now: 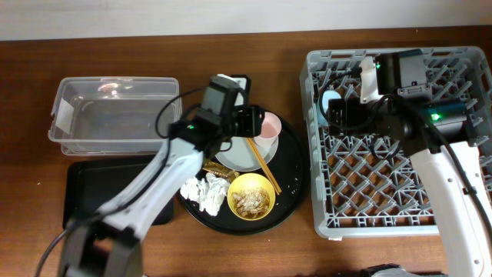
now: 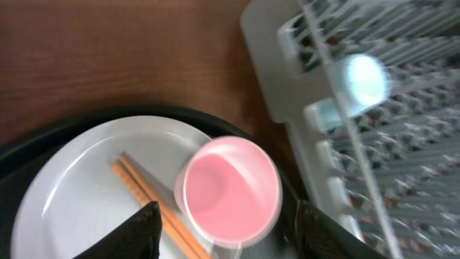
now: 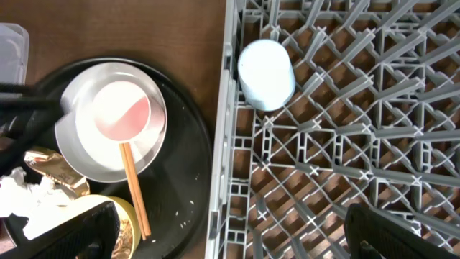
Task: Sort waste into correct bins and load items into the dishwasher rack
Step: 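Grasp the pink cup with the left gripper and lift it, then hand the pink cup from the left gripper to the right gripper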
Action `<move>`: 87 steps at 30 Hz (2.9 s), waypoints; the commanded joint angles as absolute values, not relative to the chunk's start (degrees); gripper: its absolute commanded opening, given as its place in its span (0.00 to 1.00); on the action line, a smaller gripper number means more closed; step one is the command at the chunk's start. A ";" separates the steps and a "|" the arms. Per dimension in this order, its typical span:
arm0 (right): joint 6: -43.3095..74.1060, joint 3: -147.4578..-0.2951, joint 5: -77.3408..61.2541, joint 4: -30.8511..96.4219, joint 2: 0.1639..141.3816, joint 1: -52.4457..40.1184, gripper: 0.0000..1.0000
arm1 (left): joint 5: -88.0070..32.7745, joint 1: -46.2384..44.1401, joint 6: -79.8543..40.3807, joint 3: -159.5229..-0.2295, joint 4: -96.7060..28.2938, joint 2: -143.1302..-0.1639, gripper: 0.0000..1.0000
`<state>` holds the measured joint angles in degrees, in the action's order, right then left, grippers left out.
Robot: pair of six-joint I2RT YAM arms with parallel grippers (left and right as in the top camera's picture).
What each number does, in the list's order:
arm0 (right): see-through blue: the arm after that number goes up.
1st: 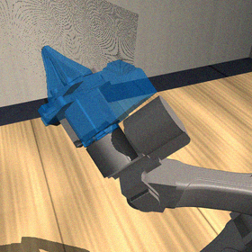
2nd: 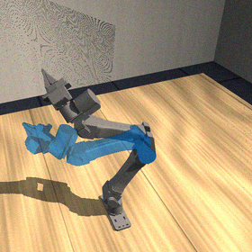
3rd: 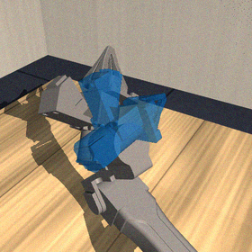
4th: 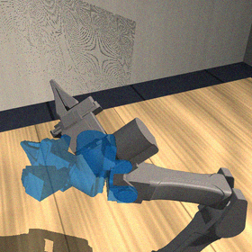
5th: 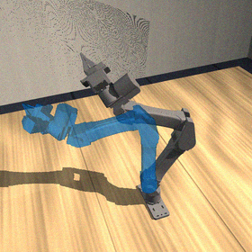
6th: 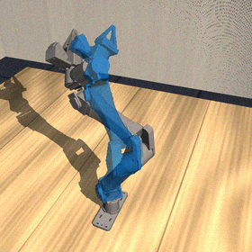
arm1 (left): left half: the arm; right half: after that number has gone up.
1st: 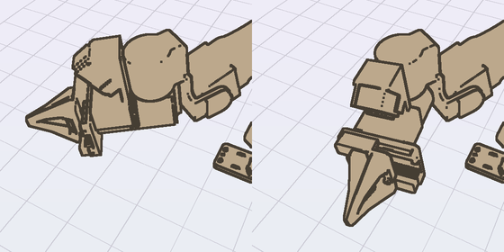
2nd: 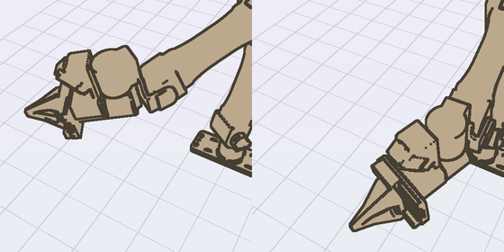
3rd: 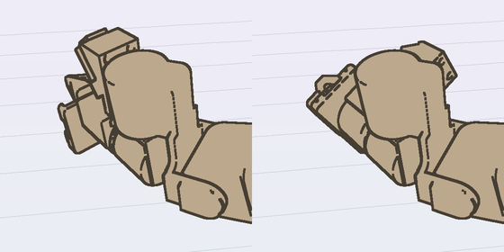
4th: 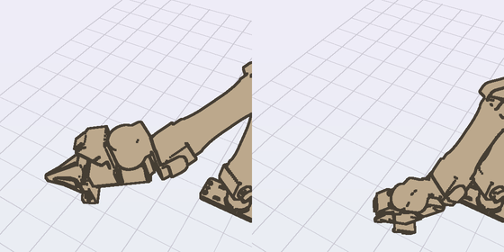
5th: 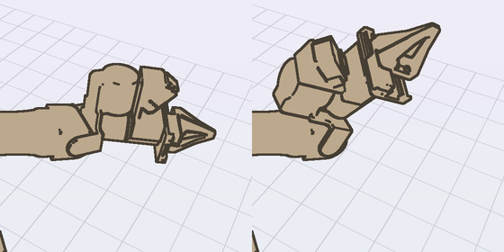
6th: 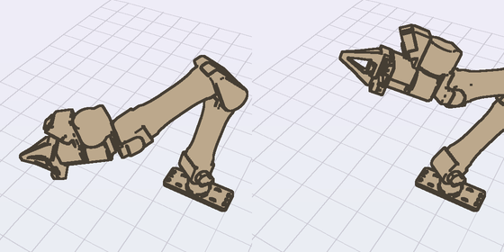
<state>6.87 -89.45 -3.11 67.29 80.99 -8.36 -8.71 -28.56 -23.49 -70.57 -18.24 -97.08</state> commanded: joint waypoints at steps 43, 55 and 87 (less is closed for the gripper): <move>-22.55 -89.80 -69.01 68.34 80.82 -8.58 0.98 | -79.42 -5.93 -22.63 -72.36 -26.13 -84.90 0.00; -22.50 -89.80 -68.40 68.16 80.95 -8.64 0.98 | -84.58 -13.50 -22.70 -72.36 -19.70 -84.90 0.00; -22.46 -89.80 -65.28 68.20 80.95 -11.22 0.61 | -69.97 -13.56 -22.63 -72.36 -19.53 -84.90 0.30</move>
<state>-22.46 -89.47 -64.99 68.14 81.01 -10.98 -73.91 -14.81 -23.40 -71.64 -19.70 -85.08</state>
